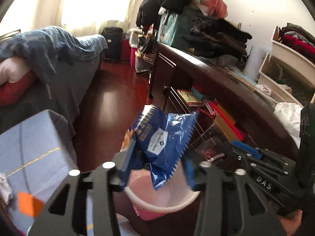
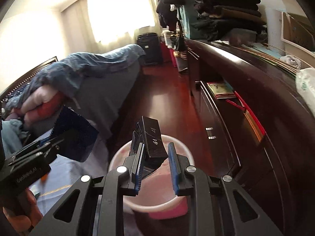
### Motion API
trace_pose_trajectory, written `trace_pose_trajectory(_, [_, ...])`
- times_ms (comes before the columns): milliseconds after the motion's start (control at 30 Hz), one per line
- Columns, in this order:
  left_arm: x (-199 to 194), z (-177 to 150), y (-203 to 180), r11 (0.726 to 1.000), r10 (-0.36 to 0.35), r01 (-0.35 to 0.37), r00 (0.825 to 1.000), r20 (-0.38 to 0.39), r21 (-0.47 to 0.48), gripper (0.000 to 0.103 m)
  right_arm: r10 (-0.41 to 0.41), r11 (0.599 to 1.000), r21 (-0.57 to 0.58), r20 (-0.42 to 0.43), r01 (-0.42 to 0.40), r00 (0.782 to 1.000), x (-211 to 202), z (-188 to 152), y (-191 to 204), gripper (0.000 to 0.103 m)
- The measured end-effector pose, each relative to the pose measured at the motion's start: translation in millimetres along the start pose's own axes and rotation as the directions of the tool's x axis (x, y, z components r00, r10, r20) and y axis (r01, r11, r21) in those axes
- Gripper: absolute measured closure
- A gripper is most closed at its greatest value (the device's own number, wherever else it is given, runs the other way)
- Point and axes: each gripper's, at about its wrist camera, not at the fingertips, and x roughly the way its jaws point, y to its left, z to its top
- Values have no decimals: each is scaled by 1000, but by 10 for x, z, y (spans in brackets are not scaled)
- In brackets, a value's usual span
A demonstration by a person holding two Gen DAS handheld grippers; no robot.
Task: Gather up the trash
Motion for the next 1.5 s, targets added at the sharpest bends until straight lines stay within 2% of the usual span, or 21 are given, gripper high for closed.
trace_pose_trajectory(67, [166,-5,24,1000,-5,5,1000,-15,-6,32,-21,1000,-1,-9,21,1000,155,8,-45,77])
trace_pose_trajectory(133, [254,-7,51,1000,-19,19,1000,-23,-14,23,-23,1000,1,-11,23,1000,271,2,-78,74])
trace_pose_trajectory(167, [276,1,52,1000,-27,26,999,-23,-17,19,-27,1000,2,-16,27,1000,307,-2,-93,68])
trace_pose_trajectory(267, [200,9,100,999,-41,41,999,-1,-25,13,-30,1000,9,-23,30,999,347,-27,-106,58])
trace_pose_trajectory(333, [73,12,137,999,-23,24,999,32,-33,10,-37,999,9,-20,37,999,294,-49,-86,52])
trace_pose_trajectory(400, [-70,27,172,999,-18,20,998,52,-47,9,-50,999,5,-16,51,999,221,-60,-42,45])
trace_pose_trajectory(500, [-346,18,213,998,30,-26,996,80,-57,6,-59,998,-18,1,60,998,4,-101,121,32])
trace_pose_trajectory(600, [-658,-36,236,993,113,-108,988,104,-52,4,-39,998,-46,21,40,999,-200,-152,313,21])
trace_pose_trajectory(733, [-1018,-179,369,963,267,-262,959,98,-60,4,31,993,-113,49,-25,998,-519,-229,682,12])
trace_pose_trajectory(867, [-1140,-326,685,930,355,-348,934,39,-120,4,91,983,-162,46,-83,995,-717,-281,950,10])
trace_pose_trajectory(933, [-1085,-398,881,911,387,-386,922,-23,-145,4,112,980,-171,38,-104,993,-781,-300,1030,10])
trace_pose_trajectory(1100, [-799,-493,1301,894,381,-399,916,-124,-204,4,153,974,-168,9,-149,988,-859,-323,1127,9])
trace_pose_trajectory(1133, [-723,-506,1368,892,379,-402,915,-142,-209,5,161,973,-167,0,-159,987,-869,-331,1143,9])
trace_pose_trajectory(1200, [-612,-536,1463,889,373,-405,911,-175,-212,15,173,971,-166,-12,-172,985,-882,-343,1174,9])
trace_pose_trajectory(1267, [-517,-566,1537,888,366,-409,906,-214,-210,46,182,968,-172,-23,-183,983,-894,-353,1214,9])
trace_pose_trajectory(1300, [-473,-579,1565,888,360,-409,903,-235,-210,54,187,965,-180,-29,-189,982,-892,-359,1257,9])
trace_pose_trajectory(1333, [-467,-601,1574,886,366,-416,899,-240,-207,66,190,964,-185,-32,-193,981,-894,-374,1287,9])
trace_pose_trajectory(1367, [-482,-616,1578,879,388,-434,892,-231,-196,67,196,961,-191,-40,-200,980,-882,-385,1331,8])
trace_pose_trajectory(1400, [-507,-620,1589,879,389,-433,893,-228,-199,67,209,956,-200,-54,-216,976,-861,-407,1400,8])
trace_pose_trajectory(1433, [-573,-630,1614,882,373,-418,902,-219,-219,67,219,952,-206,-67,-229,973,-838,-433,1462,8])
trace_pose_trajectory(1500, [-763,-639,1648,873,383,-421,905,-188,-247,67,238,943,-217,-96,-254,966,-791,-487,1576,8])
